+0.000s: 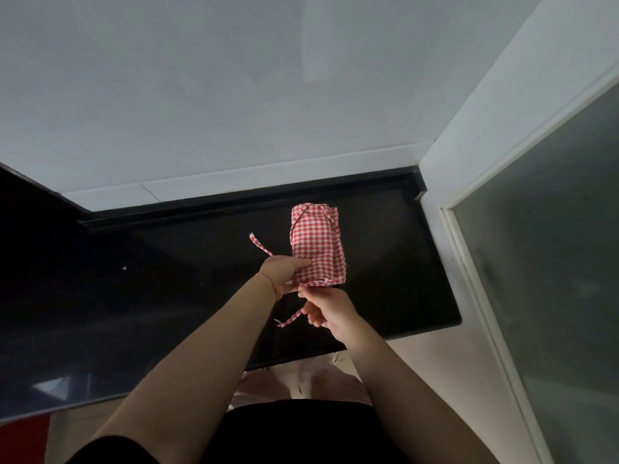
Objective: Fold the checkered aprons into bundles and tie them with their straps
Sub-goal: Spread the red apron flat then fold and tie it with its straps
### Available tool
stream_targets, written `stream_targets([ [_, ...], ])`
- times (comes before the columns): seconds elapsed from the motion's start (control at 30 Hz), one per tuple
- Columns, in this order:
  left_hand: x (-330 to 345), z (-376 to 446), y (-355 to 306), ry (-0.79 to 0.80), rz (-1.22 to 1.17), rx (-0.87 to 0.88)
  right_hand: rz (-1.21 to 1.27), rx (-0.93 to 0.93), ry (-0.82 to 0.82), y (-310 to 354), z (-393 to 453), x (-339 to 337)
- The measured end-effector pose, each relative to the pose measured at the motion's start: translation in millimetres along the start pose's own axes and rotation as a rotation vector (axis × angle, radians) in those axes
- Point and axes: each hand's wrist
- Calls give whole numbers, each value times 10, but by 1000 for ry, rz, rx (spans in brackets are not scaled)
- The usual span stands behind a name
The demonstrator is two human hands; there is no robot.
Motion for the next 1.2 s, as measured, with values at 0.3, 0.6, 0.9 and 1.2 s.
stream_targets([
  [0.3,-60,-62,-60,26,-74,-23,-307,-4,-34,214,124,-381],
  [0.6,-17,-157,-216,76,-224,-39,-417,-57,229,197,144,-184],
  [0.9,-103,-129,-62,123,-322,-44,-337,-125,-252,355,398,-246],
  [1.2,-59,65,113,-77,-4,11,-692,-225,-168,768,526,-476],
])
Point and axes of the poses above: each hand's wrist, its own z-axis towards the middle knuckle, its own x-axis out of the palm, y = z × x, and after that the axes turned 12 degrees about -x, right-handed
